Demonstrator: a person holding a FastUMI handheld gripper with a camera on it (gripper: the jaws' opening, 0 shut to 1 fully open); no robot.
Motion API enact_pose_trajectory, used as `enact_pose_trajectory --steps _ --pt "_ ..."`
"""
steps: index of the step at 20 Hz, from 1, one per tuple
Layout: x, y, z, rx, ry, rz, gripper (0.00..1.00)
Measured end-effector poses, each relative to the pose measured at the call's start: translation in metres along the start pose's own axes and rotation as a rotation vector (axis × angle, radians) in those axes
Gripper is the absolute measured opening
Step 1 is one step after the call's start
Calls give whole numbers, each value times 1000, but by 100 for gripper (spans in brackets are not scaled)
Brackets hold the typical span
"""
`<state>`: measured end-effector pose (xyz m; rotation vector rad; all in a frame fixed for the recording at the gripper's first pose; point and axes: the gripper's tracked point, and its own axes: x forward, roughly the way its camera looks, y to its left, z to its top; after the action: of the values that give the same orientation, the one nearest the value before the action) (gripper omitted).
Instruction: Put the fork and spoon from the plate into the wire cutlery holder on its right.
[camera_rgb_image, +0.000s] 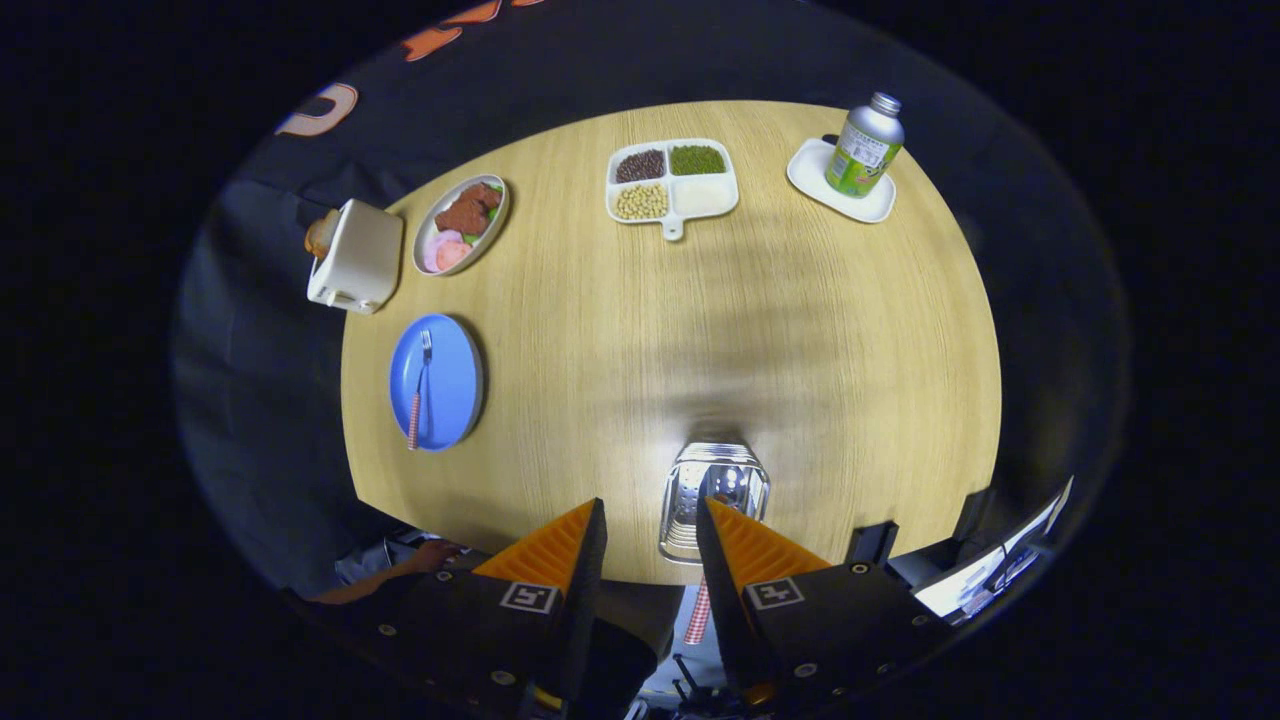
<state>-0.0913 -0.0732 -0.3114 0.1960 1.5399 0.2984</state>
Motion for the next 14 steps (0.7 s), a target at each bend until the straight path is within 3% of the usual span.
enact_pose_trajectory --steps 4,6,9,14 --pt "-28 1 33 -12 -276 6 54" --pt "-50 7 51 -36 -443 13 59" --pt "-81 18 69 -95 -675 -15 77" --pt "-123 60 83 -135 -968 -29 88"
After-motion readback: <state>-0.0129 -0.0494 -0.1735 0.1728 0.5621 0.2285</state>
